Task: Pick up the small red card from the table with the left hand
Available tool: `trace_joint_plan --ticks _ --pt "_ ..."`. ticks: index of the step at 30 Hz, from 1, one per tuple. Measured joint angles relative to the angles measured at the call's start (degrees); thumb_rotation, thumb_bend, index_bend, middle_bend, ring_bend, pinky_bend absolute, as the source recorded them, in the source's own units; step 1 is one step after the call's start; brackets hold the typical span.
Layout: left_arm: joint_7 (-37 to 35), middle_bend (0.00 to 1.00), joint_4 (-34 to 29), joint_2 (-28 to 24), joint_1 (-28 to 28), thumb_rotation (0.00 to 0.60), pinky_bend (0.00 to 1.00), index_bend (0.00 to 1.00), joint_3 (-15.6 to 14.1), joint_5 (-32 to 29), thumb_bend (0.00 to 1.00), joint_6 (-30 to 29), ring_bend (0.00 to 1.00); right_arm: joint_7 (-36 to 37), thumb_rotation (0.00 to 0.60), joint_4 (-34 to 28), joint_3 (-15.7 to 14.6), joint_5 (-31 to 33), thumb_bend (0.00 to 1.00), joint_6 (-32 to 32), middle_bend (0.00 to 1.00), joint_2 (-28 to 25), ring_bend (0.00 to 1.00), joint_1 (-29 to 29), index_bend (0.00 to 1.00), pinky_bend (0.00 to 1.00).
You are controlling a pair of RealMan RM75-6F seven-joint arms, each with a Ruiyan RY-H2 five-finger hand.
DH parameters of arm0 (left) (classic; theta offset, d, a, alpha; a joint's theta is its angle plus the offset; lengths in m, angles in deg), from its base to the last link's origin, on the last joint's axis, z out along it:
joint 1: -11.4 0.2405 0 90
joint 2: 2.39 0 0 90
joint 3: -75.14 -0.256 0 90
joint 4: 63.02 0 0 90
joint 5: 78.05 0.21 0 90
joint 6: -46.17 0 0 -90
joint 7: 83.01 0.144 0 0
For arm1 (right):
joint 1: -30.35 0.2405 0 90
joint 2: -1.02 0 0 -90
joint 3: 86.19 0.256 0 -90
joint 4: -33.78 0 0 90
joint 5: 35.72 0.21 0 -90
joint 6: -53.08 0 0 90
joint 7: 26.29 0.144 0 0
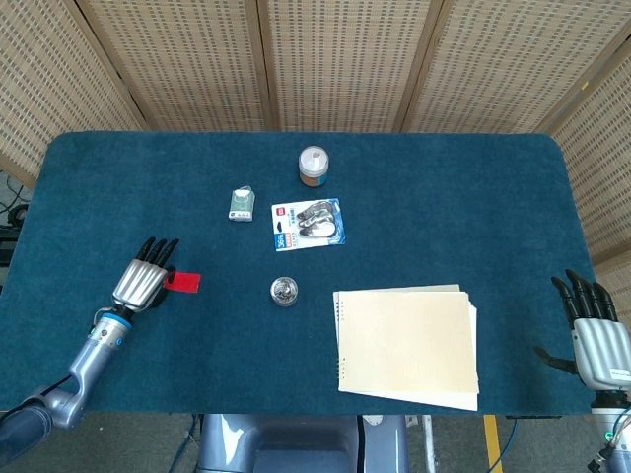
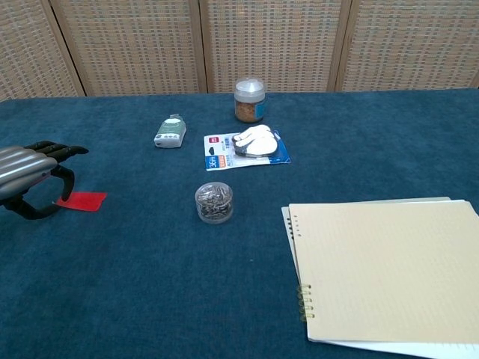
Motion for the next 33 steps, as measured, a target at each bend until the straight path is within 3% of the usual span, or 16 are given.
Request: trace_joint_plan --ticks 33 --pt "0.7 0.0 0.4 0.3 -0.8 0.6 0.0 0.56 0.6 -0.4 0.45 0.2 0.0 0.0 0.6 0.0 0.1 -0.1 0.05 0.2 0.0 0.0 0.0 -0.1 0.0 0.0"
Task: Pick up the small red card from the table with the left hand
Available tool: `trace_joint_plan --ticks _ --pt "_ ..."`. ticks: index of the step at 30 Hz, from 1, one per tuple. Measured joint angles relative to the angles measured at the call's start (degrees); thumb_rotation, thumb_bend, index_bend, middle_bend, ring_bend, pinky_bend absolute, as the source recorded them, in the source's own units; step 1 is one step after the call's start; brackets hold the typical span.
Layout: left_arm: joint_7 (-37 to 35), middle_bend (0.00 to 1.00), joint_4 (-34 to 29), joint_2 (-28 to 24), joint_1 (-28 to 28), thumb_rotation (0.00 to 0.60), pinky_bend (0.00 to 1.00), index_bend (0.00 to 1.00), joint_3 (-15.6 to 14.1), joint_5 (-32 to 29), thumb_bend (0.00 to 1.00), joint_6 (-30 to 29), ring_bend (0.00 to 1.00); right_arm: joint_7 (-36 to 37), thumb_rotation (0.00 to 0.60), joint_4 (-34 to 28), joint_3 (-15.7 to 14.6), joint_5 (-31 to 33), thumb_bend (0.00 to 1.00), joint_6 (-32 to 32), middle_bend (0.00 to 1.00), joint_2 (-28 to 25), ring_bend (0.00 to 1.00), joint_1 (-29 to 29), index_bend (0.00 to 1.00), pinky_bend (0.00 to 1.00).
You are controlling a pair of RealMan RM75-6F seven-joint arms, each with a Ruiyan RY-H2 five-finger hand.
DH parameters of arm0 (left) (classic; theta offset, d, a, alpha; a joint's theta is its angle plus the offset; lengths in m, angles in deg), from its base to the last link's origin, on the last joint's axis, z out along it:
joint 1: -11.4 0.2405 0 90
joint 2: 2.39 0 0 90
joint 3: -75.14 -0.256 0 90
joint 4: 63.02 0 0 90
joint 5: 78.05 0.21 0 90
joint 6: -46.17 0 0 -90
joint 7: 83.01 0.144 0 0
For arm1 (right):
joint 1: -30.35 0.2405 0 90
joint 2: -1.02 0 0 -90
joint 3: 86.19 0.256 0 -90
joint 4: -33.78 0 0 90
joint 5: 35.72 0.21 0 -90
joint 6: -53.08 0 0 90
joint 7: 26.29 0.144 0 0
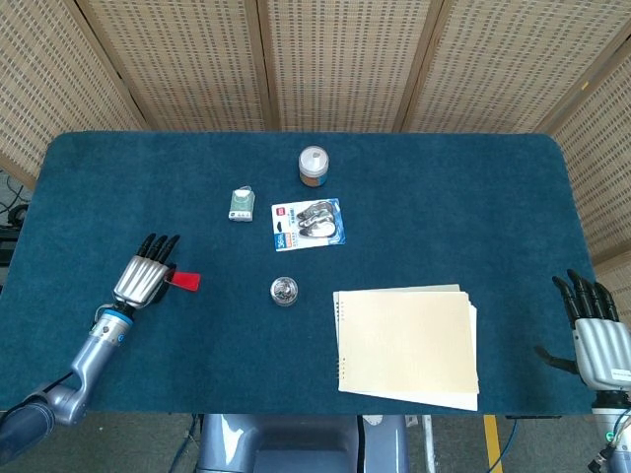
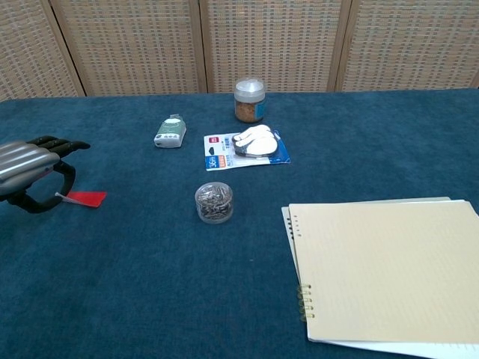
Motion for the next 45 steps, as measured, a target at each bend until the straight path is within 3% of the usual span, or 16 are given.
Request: trace_joint_plan --ticks 17,31,39,45 --pt "2.5 0.0 -3.5 0.3 -2.9 0.6 0.0 0.56 1.4 0.4 0.45 0.1 0.0 0.4 0.6 0.1 0.1 0.1 0.05 -0.2 0.0 -0.1 0.0 0.1 0.0 0.0" --pt "5.7 0.0 -10.7 -0.4 -4.6 0.6 0.0 0.56 2.8 1.1 0.44 -2.1 0.0 1.4 0.6 0.3 0.2 0.3 0.05 -0.3 0.0 -0.4 0.0 0.1 0.0 0.0" --pt "6.8 0.0 -17.3 -4.5 -4.4 0.6 0.0 0.56 5.4 -0.4 0.42 -4.9 0.0 1.6 0.6 0.4 0.1 0.1 0.05 0.0 0.0 -0.4 0.0 -0.1 0.0 0.0" --pt "7.3 0.0 -24.2 -9.6 -2.0 0.6 0.0 0.36 5.9 -1.9 0.37 -7.5 0.0 1.2 0.6 0.3 0.1 0.1 0.05 0.0 0.0 -0.4 0.0 -0.1 0.0 0.0"
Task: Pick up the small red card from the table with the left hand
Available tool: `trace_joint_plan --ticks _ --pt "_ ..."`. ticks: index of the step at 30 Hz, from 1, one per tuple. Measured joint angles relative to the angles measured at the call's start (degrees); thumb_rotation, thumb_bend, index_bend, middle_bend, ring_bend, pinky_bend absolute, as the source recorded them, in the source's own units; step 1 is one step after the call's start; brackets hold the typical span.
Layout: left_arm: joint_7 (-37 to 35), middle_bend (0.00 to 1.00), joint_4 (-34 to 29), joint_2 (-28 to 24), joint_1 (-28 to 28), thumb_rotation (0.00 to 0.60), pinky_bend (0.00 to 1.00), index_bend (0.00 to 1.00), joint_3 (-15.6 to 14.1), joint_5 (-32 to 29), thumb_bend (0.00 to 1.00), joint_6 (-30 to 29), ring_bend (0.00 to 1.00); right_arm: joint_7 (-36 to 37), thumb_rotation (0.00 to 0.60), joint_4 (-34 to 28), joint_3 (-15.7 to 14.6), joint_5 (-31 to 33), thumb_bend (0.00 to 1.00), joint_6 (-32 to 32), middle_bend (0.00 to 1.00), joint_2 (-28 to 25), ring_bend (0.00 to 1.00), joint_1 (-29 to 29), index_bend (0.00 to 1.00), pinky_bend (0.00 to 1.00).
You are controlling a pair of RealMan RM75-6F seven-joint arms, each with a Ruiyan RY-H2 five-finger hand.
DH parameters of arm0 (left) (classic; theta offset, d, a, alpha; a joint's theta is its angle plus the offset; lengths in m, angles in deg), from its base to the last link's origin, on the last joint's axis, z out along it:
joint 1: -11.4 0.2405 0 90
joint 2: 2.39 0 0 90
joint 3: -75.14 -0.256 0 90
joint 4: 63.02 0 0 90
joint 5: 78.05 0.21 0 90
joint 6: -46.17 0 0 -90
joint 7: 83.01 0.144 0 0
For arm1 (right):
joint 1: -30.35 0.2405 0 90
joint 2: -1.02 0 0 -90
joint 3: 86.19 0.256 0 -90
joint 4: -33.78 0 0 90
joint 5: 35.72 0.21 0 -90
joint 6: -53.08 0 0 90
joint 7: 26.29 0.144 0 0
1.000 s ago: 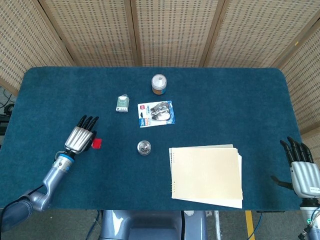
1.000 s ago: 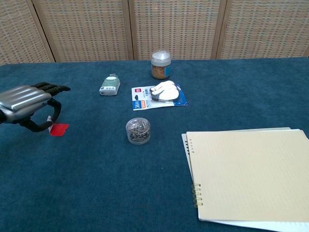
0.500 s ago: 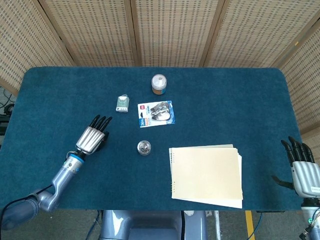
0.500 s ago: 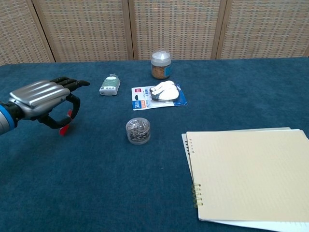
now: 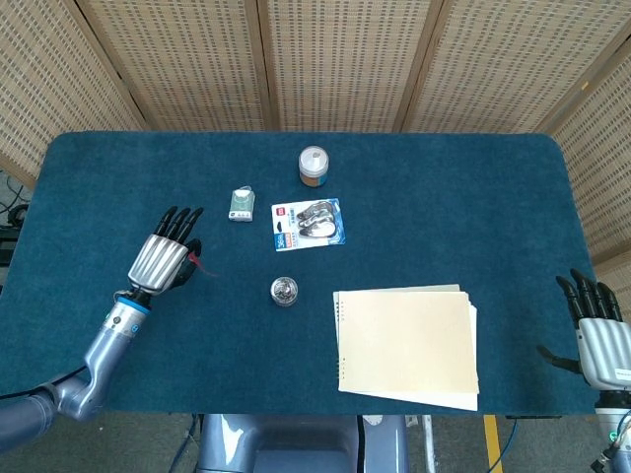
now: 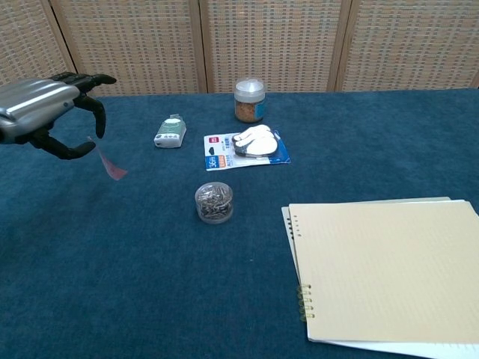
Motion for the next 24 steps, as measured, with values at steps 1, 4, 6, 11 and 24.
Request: trace_joint_plan --ticks 1,4,6,11,24 --pt "0.1 0.0 -1.2 -0.9 0.6 0.6 0.0 0.33 -0.1 -0.2 0.36 -0.5 0.0 -0.1 0.6 0.0 0.0 0.0 0.05 0.0 0.0 0.0 0.0 0.0 0.0 0.0" --pt "0.4 0.0 -4.9 -4.1 3.2 0.6 0.0 0.22 -0.4 -1.0 0.33 -3.0 0.0 -0.5 0.6 -0.2 -0.1 -0.1 0.05 0.0 0.0 0.1 0.0 0.0 0.0 0.0" --pt "0.7 0.0 -7.5 -6.0 5.2 0.6 0.0 0.17 -0.8 -1.7 0.31 -4.7 0.0 -1.0 0.6 -0.2 -0.1 -0.2 0.05 0.1 0.0 0.2 0.0 0.0 0.0 0.0" --pt "2.4 0.0 -14.8 -10.2 9.3 0.6 0.0 0.07 -1.9 -4.6 0.29 -6.9 0.0 -2.0 0.6 -0.5 -0.2 -0.4 0.05 0.3 0.0 0.5 0.0 0.0 0.0 0.0" --pt "7.3 0.0 -27.1 -18.8 20.8 0.6 0.0 0.03 -6.7 -8.9 0.3 -16.0 0.0 -2.7 0.6 -1.1 -0.2 -1.0 0.05 1.5 0.0 0.4 0.0 -0.3 0.0 0.0"
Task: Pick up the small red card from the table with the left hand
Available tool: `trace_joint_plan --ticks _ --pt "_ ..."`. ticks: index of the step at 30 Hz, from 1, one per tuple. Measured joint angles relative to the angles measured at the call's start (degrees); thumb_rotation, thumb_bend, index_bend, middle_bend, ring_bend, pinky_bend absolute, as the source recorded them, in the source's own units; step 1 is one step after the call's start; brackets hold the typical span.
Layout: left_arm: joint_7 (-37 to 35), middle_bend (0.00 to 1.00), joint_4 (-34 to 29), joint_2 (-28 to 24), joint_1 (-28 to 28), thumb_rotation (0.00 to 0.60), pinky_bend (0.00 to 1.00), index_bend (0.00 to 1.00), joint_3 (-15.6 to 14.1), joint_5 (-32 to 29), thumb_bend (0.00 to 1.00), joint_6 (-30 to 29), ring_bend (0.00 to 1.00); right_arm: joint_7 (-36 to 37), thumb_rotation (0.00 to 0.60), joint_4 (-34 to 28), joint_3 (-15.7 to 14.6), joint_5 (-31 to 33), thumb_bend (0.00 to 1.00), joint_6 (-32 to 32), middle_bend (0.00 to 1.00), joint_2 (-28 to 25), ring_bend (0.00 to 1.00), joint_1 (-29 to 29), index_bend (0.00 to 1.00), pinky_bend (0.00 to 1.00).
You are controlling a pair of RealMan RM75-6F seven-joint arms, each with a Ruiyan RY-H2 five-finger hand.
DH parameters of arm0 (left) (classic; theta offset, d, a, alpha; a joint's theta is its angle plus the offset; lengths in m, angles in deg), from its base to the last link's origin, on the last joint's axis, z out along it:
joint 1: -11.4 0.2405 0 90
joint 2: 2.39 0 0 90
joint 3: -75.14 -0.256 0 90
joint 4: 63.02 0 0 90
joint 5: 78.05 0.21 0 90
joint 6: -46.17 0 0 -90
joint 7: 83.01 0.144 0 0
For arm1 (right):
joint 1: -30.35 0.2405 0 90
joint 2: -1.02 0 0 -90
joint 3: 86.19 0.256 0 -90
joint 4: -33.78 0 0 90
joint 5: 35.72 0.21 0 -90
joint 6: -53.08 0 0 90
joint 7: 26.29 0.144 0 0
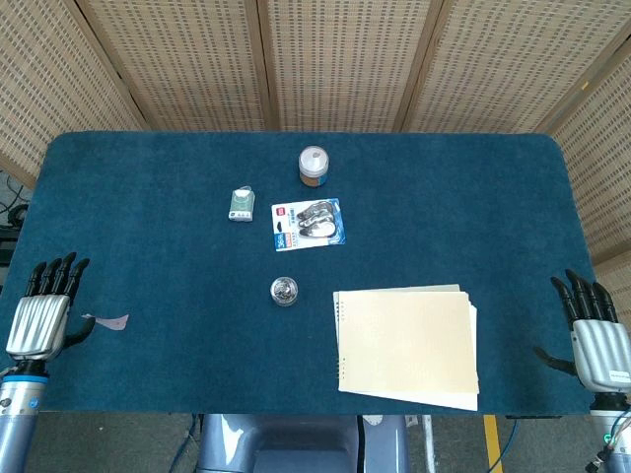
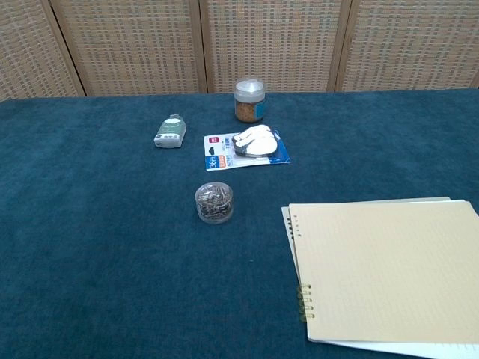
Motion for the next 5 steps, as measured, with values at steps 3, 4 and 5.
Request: trace_joint_plan --ticks 3,4,5 --pt "-0.4 0.0 -0.4 -0.5 1.1 0.6 0.0 0.03 -0.3 1.2 0.3 -1.6 0.0 0.0 0.6 -0.2 -0.1 -0.5 0.05 0.6 0.0 -0.2 0.0 -0.2 0.0 0.0" --pt "-0.7 0.0 -0.4 -0.6 1.5 0.6 0.0 0.03 -0.5 1.5 0.3 -1.8 0.0 0.0 0.6 -0.3 -0.1 -0.6 0.05 0.7 0.0 -0.2 0.0 -0.3 0.0 0.0" --pt "-1.0 0.0 -0.4 -0.8 1.8 0.6 0.0 0.03 -0.6 1.6 0.3 -1.8 0.0 0.0 0.6 -0.4 -0.2 -0.6 0.05 0.7 0.0 -0.3 0.0 -0.3 0.0 0.0"
